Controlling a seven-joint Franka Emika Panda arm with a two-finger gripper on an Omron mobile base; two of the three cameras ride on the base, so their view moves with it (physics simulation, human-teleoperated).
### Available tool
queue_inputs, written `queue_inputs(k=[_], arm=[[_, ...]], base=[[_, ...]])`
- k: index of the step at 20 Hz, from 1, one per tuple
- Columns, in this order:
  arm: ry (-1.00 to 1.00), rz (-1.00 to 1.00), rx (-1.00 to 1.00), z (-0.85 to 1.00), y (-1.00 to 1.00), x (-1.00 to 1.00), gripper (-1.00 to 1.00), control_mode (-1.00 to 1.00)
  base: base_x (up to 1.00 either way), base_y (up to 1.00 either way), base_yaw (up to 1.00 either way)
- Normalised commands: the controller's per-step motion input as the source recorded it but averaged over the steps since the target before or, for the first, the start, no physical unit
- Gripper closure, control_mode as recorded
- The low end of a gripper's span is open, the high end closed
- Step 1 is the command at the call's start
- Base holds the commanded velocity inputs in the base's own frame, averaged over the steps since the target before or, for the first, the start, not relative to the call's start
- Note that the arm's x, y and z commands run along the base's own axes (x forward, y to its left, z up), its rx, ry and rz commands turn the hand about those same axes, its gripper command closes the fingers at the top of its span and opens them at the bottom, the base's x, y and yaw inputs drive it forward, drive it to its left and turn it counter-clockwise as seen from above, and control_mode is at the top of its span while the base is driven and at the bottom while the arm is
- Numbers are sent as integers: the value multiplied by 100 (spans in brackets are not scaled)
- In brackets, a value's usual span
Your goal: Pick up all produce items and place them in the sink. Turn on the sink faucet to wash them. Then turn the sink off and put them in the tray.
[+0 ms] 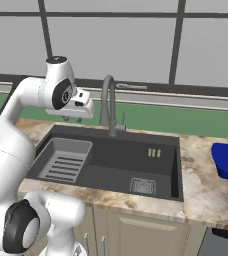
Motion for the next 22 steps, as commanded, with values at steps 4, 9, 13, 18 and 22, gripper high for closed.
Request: queue_inputs(k=[4,9,13,18,22], arm=[[0,0,-2,0,13,-4,-100,-100],[-1,0,-1,0,36,-22,-100,-100],[0,0,0,0,44,-25,-100,-100],[1,0,0,-2,47,-23,-100,-100],[6,0,0,-15,39,-3,-100,-100]], base=[[0,0,0],[0,0,0],[0,0,0],[0,0,0],[0,0,0]])
